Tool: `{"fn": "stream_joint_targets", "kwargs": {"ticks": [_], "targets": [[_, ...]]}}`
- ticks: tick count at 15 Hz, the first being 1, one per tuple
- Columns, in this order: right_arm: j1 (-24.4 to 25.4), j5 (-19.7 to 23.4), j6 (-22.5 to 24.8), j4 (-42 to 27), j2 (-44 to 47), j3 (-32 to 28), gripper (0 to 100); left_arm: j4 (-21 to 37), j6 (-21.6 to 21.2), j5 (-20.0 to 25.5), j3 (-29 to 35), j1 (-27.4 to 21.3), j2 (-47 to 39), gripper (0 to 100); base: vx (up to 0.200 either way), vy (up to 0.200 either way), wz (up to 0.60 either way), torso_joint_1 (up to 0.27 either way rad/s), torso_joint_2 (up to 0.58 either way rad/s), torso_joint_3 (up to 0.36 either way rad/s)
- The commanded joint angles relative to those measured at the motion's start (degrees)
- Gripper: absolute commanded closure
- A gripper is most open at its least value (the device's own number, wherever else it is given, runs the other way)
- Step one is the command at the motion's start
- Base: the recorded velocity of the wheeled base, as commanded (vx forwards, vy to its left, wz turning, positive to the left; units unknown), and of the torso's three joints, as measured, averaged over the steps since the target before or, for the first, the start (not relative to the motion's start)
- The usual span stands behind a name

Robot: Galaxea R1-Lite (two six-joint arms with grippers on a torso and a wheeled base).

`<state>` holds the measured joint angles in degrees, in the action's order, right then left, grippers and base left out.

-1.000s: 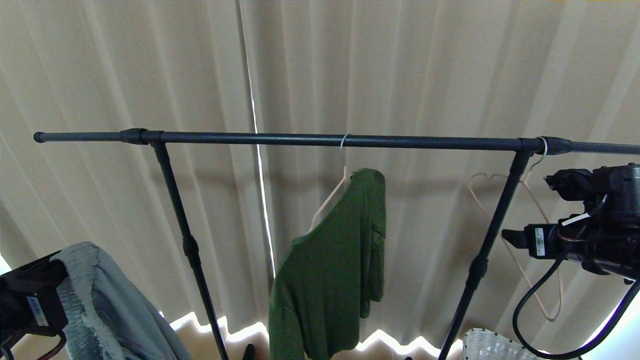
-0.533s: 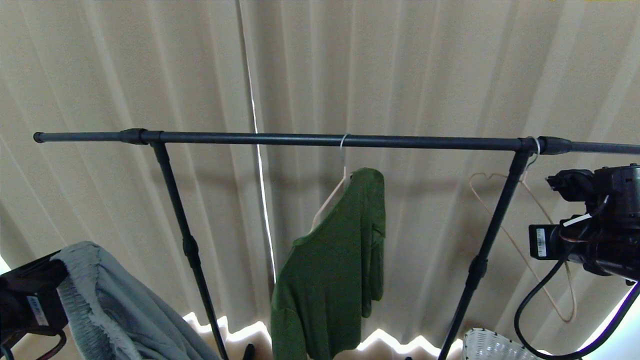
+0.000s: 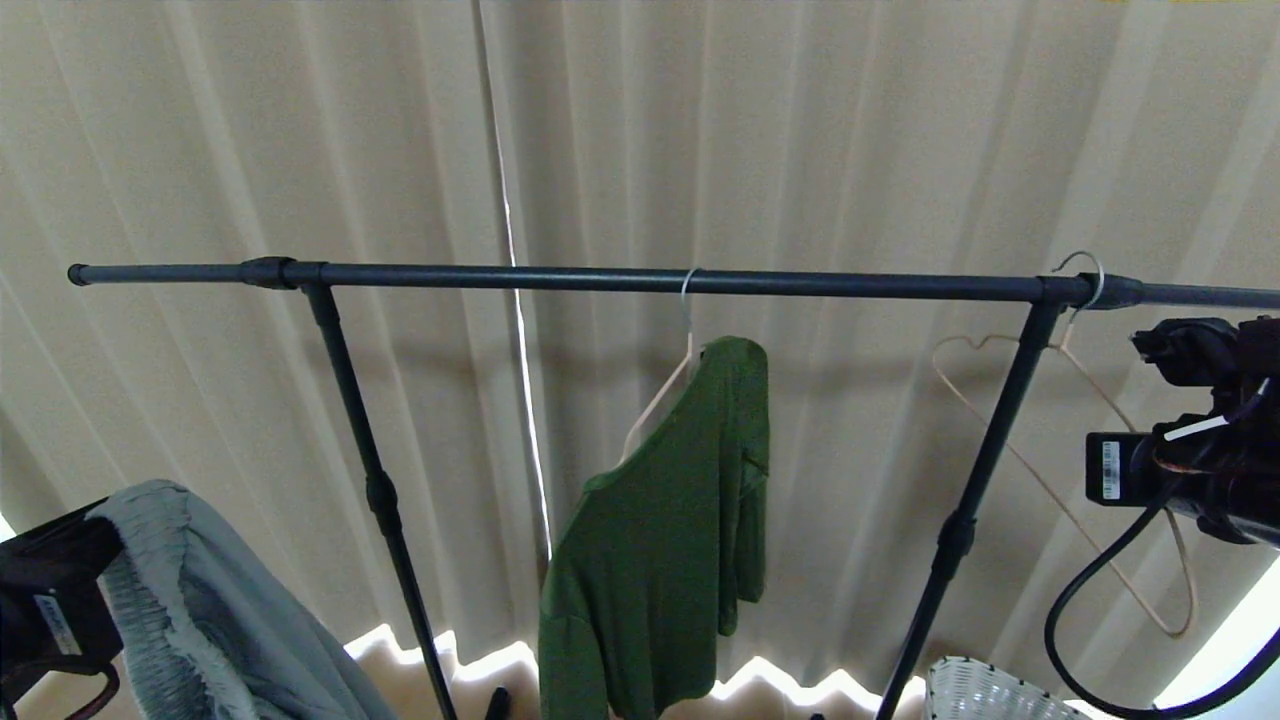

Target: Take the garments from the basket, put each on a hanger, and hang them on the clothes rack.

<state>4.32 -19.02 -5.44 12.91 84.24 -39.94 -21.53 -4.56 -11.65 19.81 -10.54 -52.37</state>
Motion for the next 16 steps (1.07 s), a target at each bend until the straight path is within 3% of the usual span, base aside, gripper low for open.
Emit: {"fn": "stream_joint_targets", "kwargs": {"ticks": [1,12,16], "targets": [[0.08,-0.05,-0.01,0.10,-2.85,0.21,100,0.00,-0.01,-0.04,-0.12,0.00,0.08,100,0.000,0.000,0.00,0.000,0.00,0.000],[-0.36,-0.05,0.43,-0.69,-16.21,10.05,100,0.00,-0.98,-0.04,-0.83,0.09,0.16,100,0.000,0.000,0.00,0.000,0.00,0.000],[-0.36,0.03,0.43,-0.61,-16.21,10.14,100,0.00,-2.21,-0.12,-1.53,0.09,0.16,100,-0.200,0.000,0.00,0.010,0.00,0.004]]}}
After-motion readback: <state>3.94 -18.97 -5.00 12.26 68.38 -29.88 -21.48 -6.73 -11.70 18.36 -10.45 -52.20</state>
